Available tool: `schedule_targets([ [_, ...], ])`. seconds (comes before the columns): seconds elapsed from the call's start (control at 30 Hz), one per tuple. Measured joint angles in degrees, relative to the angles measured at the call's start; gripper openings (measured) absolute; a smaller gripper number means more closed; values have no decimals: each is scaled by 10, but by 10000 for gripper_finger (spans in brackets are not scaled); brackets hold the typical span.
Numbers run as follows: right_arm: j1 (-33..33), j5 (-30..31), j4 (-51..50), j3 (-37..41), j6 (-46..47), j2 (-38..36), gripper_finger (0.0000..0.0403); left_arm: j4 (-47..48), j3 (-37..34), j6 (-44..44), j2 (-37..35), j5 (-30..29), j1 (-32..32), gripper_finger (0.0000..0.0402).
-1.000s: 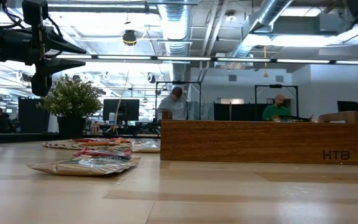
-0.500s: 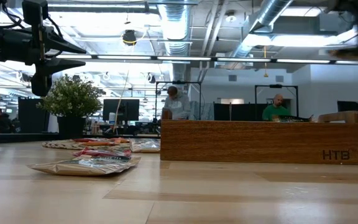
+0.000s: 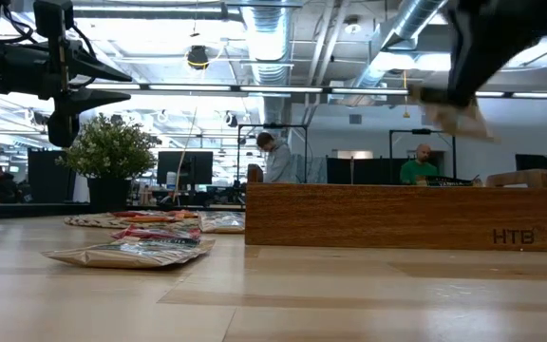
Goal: Pick & Place Tea
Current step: Put the brown tea bag into the right slot of the wooden organizer
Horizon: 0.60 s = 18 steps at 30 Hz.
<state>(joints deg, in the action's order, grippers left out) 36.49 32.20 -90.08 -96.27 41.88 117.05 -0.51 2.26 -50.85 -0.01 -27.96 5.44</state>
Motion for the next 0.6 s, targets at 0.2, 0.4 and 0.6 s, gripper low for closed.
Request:
schedule_targets([
  [0.2, -9, 10, 0, 0, 1, 31, 0, 1, 0, 0, 0, 3, 0, 110],
  [0.4, -26, 11, 0, 17, 1, 33, 0, 1, 0, 0, 0, 3, 0, 110],
  [0.6, -28, 9, 0, 50, 1, 30, 0, 2, 0, 1, 0, 3, 0, 110],
])
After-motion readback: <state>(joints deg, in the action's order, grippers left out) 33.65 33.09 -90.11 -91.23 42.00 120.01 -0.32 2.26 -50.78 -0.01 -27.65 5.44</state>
